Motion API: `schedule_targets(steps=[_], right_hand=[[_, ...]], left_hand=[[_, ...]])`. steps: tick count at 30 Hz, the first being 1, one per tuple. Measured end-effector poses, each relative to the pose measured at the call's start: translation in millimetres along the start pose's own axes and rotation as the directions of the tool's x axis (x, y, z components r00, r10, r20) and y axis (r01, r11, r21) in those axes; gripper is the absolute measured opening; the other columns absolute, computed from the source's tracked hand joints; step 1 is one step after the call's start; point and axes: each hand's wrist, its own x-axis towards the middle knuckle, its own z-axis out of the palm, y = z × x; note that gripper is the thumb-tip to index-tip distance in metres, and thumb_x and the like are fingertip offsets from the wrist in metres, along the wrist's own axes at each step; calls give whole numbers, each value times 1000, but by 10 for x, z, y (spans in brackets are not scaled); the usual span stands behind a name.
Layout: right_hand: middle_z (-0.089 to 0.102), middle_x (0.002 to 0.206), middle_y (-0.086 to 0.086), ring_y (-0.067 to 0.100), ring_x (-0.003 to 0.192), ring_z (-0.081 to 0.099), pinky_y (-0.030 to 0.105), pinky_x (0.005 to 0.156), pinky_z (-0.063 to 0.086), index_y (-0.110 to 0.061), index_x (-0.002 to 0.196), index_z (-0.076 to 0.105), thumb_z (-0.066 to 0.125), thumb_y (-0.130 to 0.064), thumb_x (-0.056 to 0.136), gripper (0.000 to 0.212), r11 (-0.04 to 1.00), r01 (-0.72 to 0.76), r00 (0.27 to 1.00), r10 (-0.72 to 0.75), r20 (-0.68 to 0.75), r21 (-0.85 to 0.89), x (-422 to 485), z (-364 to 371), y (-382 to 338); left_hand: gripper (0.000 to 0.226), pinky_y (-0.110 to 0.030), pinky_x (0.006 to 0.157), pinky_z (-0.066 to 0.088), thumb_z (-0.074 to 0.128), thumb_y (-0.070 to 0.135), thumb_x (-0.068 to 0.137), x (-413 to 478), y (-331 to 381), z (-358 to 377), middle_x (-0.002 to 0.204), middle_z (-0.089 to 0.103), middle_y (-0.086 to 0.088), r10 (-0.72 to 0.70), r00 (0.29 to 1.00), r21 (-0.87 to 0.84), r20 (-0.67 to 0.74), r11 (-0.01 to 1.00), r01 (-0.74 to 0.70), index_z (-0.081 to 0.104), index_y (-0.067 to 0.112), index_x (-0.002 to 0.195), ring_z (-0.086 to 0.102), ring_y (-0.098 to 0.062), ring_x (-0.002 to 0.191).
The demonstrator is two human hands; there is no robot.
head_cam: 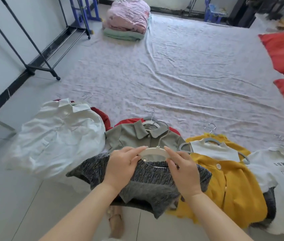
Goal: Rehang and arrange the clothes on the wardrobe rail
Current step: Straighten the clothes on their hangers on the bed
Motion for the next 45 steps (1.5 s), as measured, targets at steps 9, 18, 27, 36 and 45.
schedule_targets(steps=[9,18,27,36,45], right_hand=[[60,85,0,16,72,55,29,66,46,-28,118,64,67,-7,82,42,992,-106,993,109,41,-73,1037,687,87],[58,114,9,31,106,53,47,88,44,-26,130,54,59,-15,87,44,915,-306,911,362,197,-263,1951,1216,591],[47,134,1,20,119,46,40,100,40,-20,132,48,51,-26,94,39,886,-321,713,458,530,-333,1809,1570,438],[46,134,-7,11,120,45,29,99,41,-25,133,46,50,-29,95,38,962,-146,699,266,664,-232,1712,1825,-281],[52,127,-4,14,116,47,28,94,43,-23,128,52,52,-27,94,34,982,-36,756,147,638,-183,2114,2530,-1160]], left_hand=[[32,-41,79,49,63,12,82,1140,-799,100,95,70,-1,-99,982,-40,161,993,107,67,23,112,63,-23,86],[49,-39,105,34,62,20,84,1794,-1288,401,129,57,4,-254,936,153,245,963,222,50,24,131,48,-15,122],[43,-32,102,34,56,25,88,1540,-1611,86,129,55,6,-493,828,275,266,862,425,49,23,131,48,-14,121],[34,-28,101,28,48,26,93,1477,-1685,-791,130,52,10,-579,794,351,183,793,497,51,24,126,43,-11,122],[36,-24,99,25,47,28,93,1457,-2449,-1806,132,48,11,-605,792,371,83,757,539,47,26,129,41,-10,124]])
